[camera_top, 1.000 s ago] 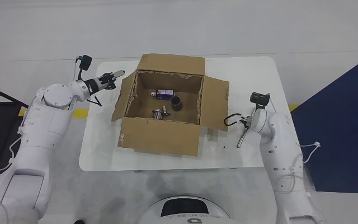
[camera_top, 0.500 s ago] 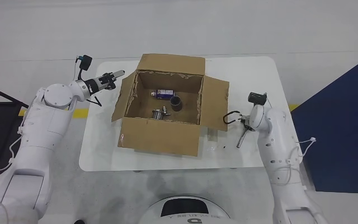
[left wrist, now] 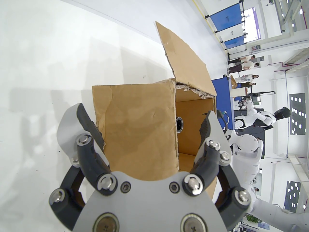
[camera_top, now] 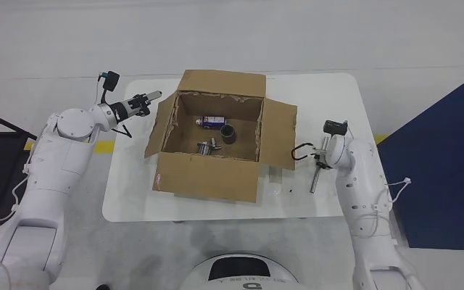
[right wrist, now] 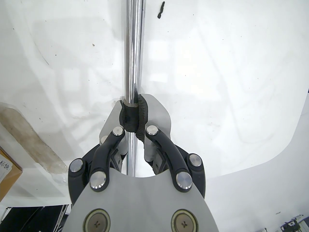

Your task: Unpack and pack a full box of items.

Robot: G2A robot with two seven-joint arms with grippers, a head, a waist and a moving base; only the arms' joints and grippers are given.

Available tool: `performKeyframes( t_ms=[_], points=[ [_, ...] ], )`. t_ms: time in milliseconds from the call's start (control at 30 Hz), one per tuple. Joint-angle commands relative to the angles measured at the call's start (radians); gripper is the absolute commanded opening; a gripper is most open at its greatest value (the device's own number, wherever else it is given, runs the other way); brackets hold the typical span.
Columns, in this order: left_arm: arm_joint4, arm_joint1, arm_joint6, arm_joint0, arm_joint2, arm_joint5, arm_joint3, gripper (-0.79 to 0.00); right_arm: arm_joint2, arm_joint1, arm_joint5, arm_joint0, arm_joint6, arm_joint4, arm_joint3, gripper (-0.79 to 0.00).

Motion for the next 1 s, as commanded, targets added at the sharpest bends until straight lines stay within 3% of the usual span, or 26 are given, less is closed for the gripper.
performKeyframes(
  t_ms=[0, 233, 400, 567, 700, 833, 967],
  points=[
    [0.000, 0.000, 0.000, 0.000, 0.000, 0.000, 0.000, 0.000, 0.017, 0.000, -0.004, -0.013, -0.022, 0.027, -0.023, -0.785],
    [0.000, 0.000, 0.000, 0.000, 0.000, 0.000, 0.000, 0.000, 0.167, 0.006, -0.182, -0.097, -0.192, 0.362, -0.044, -0.785],
    [0.000, 0.000, 0.000, 0.000, 0.000, 0.000, 0.000, 0.000, 0.307, 0.019, -0.424, -0.136, -0.306, 0.641, 0.024, -0.785],
    [0.000, 0.000, 0.000, 0.000, 0.000, 0.000, 0.000, 0.000, 0.417, 0.040, -0.763, -0.102, -0.281, 0.980, 0.221, -0.785],
    [0.000, 0.000, 0.000, 0.000, 0.000, 0.000, 0.000, 0.000, 0.451, 0.057, -0.954, -0.035, -0.190, 1.219, 0.422, -0.785],
    [0.000, 0.000, 0.000, 0.000, 0.000, 0.000, 0.000, 0.000, 0.434, 0.079, -0.954, 0.036, -0.146, 1.447, 0.574, -0.785],
    [0.000, 0.000, 0.000, 0.000, 0.000, 0.000, 0.000, 0.000, 0.374, 0.103, -0.930, 0.063, -0.123, 1.621, 0.590, -0.785]
  ],
)
